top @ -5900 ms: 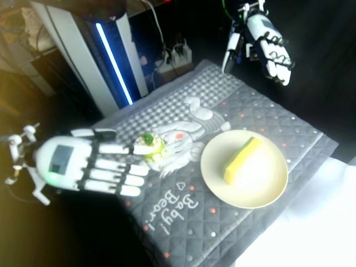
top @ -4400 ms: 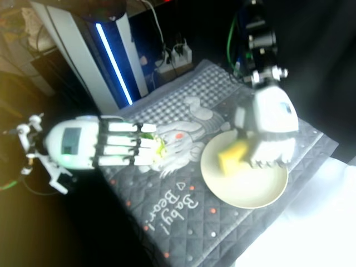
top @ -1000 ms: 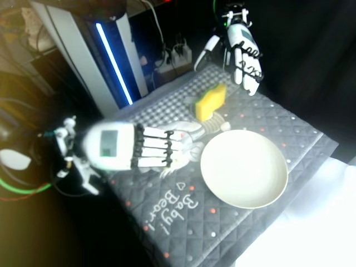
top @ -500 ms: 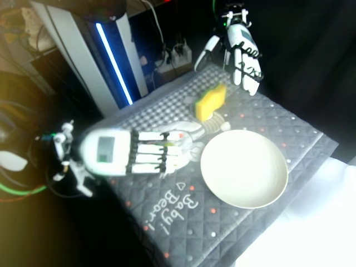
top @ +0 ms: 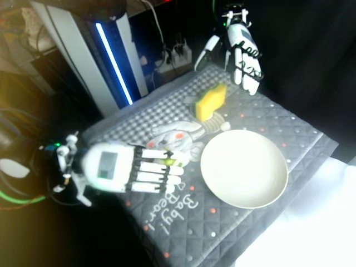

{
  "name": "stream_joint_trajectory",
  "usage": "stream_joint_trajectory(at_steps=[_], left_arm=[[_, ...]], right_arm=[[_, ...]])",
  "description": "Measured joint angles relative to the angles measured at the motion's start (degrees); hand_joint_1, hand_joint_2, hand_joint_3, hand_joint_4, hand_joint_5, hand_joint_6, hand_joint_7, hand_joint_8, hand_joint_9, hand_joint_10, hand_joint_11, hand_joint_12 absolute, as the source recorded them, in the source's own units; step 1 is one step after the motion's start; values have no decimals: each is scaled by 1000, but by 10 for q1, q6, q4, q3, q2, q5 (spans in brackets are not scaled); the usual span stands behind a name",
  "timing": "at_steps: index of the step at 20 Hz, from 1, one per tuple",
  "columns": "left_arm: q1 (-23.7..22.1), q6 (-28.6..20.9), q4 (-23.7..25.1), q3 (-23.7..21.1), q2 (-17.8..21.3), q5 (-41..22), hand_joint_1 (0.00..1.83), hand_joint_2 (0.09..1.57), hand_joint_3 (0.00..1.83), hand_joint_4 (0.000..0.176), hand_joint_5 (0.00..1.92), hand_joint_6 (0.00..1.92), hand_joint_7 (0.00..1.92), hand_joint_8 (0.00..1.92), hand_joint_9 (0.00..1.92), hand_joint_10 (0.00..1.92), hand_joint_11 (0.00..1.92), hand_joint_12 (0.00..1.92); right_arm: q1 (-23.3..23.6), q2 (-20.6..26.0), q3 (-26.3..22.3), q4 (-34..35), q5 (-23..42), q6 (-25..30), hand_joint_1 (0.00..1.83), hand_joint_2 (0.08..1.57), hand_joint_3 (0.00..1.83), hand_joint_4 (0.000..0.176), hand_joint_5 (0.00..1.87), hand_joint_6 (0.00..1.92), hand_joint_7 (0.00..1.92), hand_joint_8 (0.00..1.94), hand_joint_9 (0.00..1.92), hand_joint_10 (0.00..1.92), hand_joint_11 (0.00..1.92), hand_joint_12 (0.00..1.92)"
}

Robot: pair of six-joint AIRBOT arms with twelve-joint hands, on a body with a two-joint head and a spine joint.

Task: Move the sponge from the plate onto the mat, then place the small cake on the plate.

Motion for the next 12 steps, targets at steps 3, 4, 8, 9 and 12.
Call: stream_joint_trajectory(at_steps=[3,4,8,9,12], left_arm=[[1,0,-2,0,-3,-1,785,850,5,86,65,1,90,1,136,7,0,737],[1,0,-3,0,-3,0,785,850,5,86,65,1,90,1,137,7,0,739],[4,-2,-7,0,-6,-5,777,856,4,71,69,6,93,2,134,3,0,765],[7,-3,-10,0,-8,-6,790,854,3,67,80,9,92,1,134,2,0,767],[7,-3,-11,0,-8,-5,782,852,1,64,88,6,92,0,137,2,0,799]], right_arm=[[6,-4,4,-2,3,-2,1369,1129,0,0,1014,912,856,1139,865,1285,718,1436],[12,-5,5,-5,1,-4,1369,1129,0,0,1015,911,857,1137,866,1283,719,1434],[19,-8,11,-4,-5,-6,1368,1130,0,0,1032,844,853,1175,847,1301,693,1411],[25,-9,15,-5,-7,-6,1368,1130,0,0,1046,806,845,1188,847,1296,690,1378],[55,-18,30,-13,-24,-7,1368,1132,0,0,1053,766,832,1221,843,1301,686,1366]])
